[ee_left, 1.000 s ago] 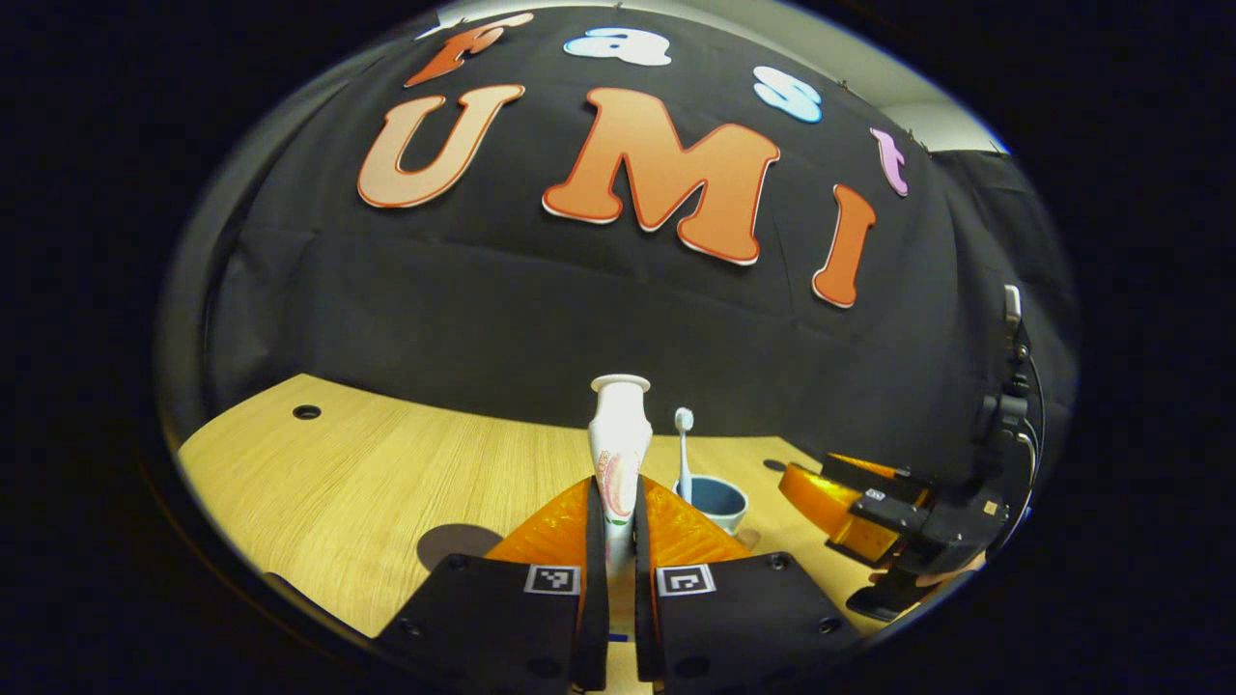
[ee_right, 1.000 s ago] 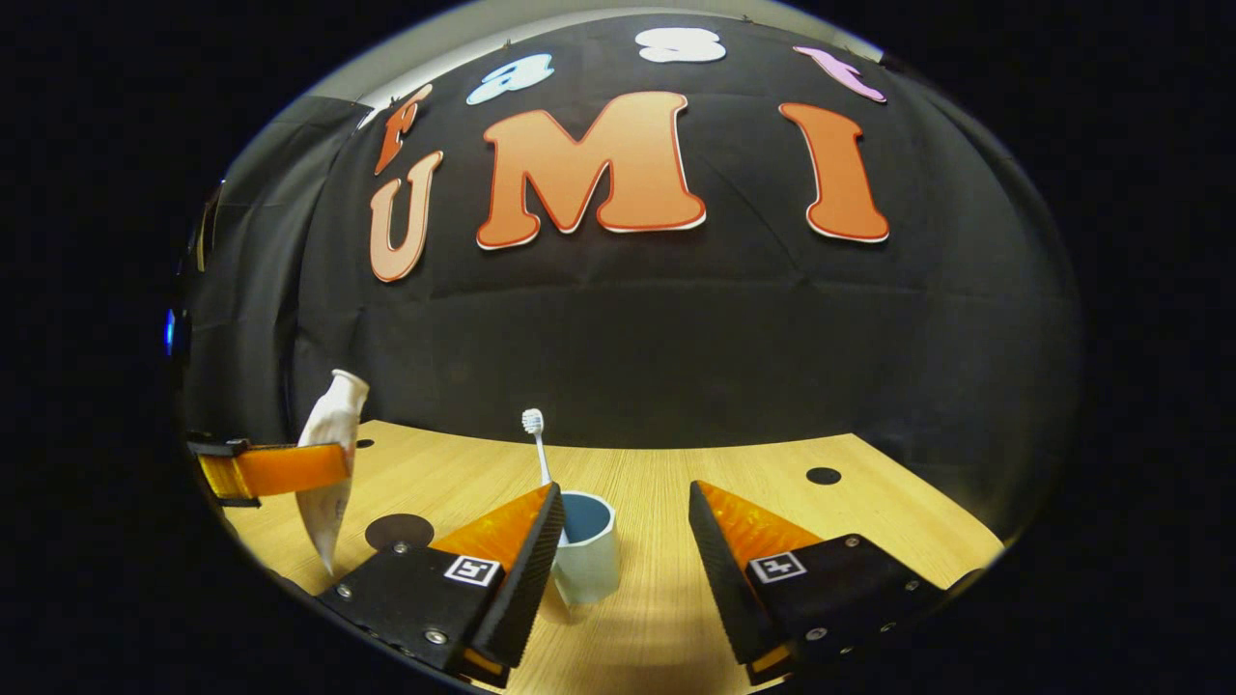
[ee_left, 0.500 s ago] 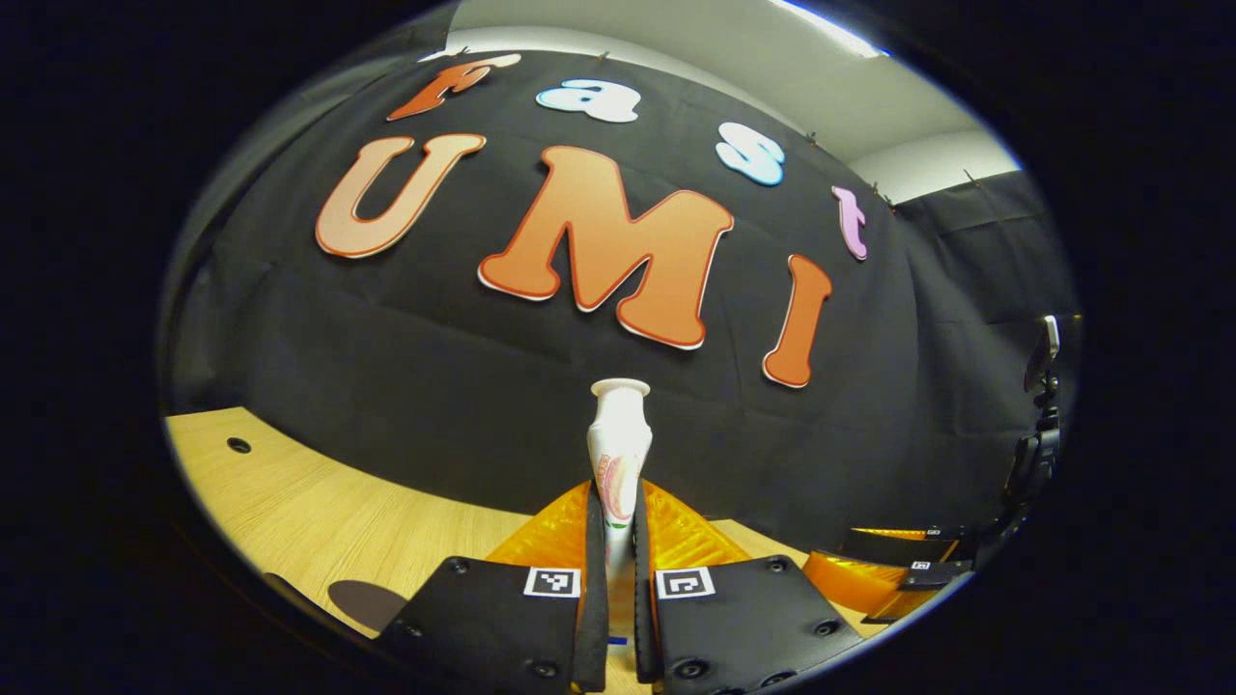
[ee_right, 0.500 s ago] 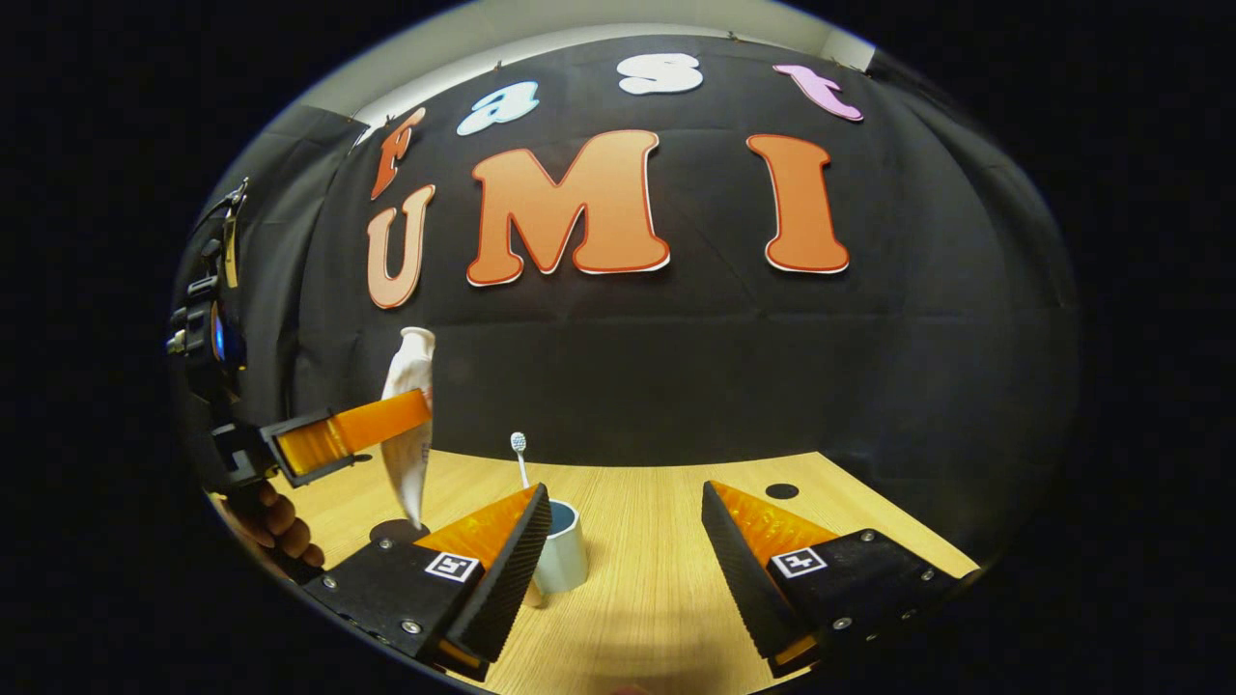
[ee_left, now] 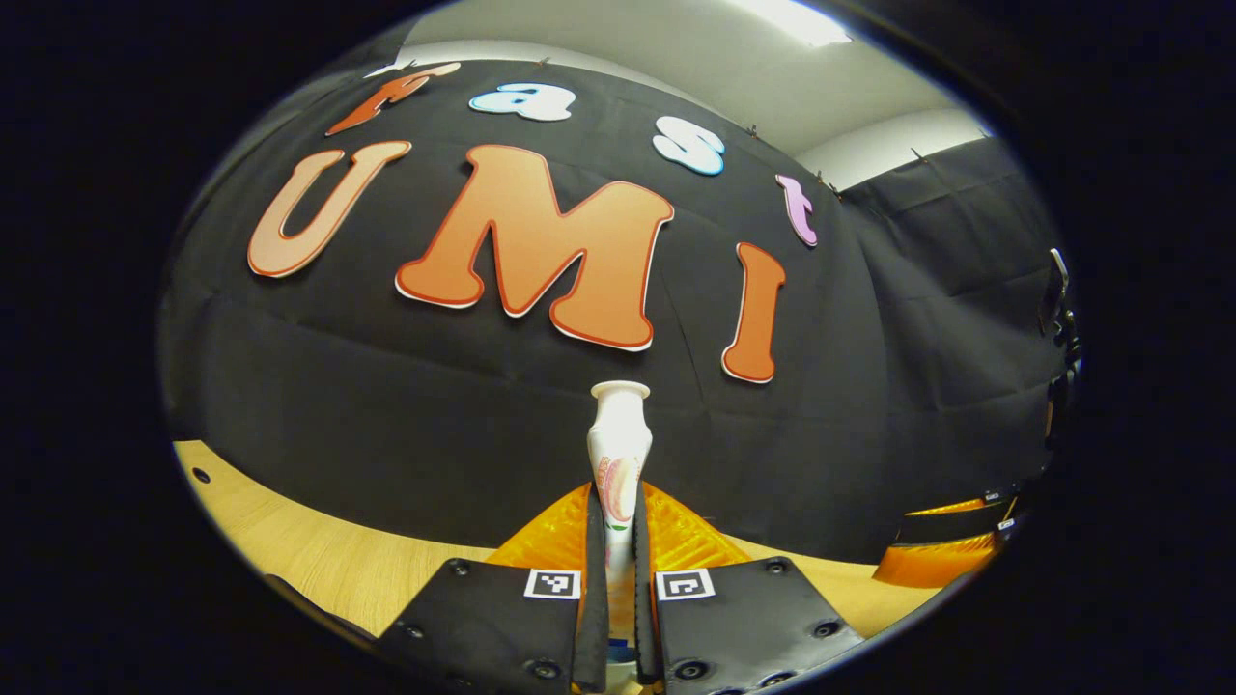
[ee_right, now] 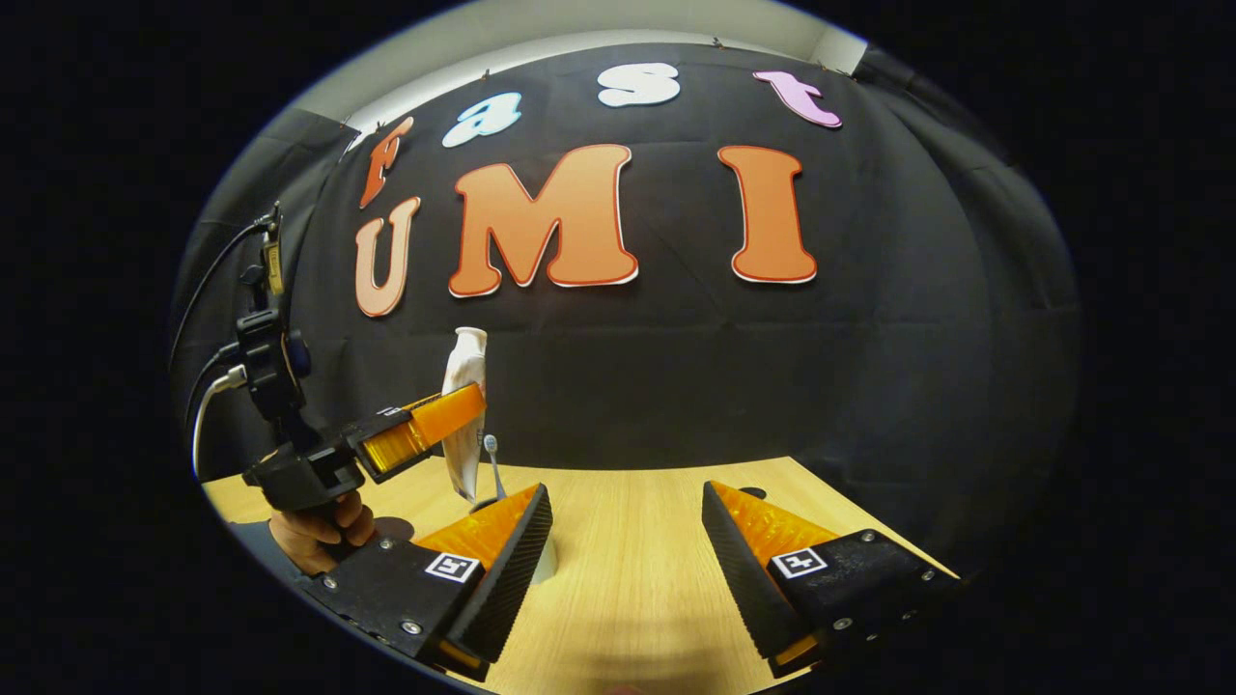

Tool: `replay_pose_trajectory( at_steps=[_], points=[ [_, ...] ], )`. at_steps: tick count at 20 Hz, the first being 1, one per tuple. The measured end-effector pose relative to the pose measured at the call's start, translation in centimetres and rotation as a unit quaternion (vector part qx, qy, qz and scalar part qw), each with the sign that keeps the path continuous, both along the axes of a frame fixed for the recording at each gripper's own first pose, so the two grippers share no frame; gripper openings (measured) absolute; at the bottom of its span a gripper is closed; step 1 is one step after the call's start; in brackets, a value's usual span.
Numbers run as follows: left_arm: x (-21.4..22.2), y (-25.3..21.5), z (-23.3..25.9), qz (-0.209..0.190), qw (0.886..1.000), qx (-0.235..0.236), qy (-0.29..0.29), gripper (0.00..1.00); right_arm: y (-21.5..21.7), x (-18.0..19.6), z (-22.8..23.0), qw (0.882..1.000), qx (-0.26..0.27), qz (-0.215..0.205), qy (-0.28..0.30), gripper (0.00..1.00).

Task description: Put the toothbrush and toothpaste on the desktop into the cup, then pick up the cup and place it on the coaster on the desktop.

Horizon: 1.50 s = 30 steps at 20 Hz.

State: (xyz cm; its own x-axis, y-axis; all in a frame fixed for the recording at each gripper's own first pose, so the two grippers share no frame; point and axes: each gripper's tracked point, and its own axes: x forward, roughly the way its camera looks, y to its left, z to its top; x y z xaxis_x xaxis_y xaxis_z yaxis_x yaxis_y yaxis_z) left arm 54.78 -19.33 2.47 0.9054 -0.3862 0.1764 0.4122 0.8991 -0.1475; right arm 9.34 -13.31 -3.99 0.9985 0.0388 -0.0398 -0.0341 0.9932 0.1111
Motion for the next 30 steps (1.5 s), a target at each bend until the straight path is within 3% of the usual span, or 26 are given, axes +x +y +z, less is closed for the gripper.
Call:
replay_pose_trajectory(
  at_steps=[9, 17, 22, 25, 27, 30],
  points=[
    [2.8, -2.0, -4.6, -0.012, 0.999, 0.024, 0.023, 0.15, 0.0, -0.7, 0.7, 1.0, 0.001, -0.003, -0.009, 0.94],
    [2.3, -2.7, -7.3, -0.028, 0.997, 0.046, 0.06, 0.18, -0.2, -0.8, 0.5, 1.0, -0.004, -0.009, -0.003, 0.94],
    [1.2, -2.3, -8.6, -0.038, 0.993, 0.067, 0.091, 0.35, 0.2, -1.2, 0.4, 1.0, -0.01, -0.009, 0.002, 0.94],
    [-0.7, -2.0, -8.4, -0.043, 0.993, 0.076, 0.083, 0.36, 1.1, -1.4, 0.6, 1.0, -0.008, -0.003, 0.003, 0.94],
    [-1.6, -1.5, -8.3, -0.042, 0.992, 0.08, 0.09, 0.46, 1.3, -1.3, 0.5, 1.0, -0.008, -0.006, 0.011, 0.94],
    [-3.1, 0.0, -7.4, -0.045, 0.992, 0.068, 0.098, 0.53, 2.2, -1.3, 0.5, 0.999, -0.017, -0.003, 0.032, 0.94]
  ],
)
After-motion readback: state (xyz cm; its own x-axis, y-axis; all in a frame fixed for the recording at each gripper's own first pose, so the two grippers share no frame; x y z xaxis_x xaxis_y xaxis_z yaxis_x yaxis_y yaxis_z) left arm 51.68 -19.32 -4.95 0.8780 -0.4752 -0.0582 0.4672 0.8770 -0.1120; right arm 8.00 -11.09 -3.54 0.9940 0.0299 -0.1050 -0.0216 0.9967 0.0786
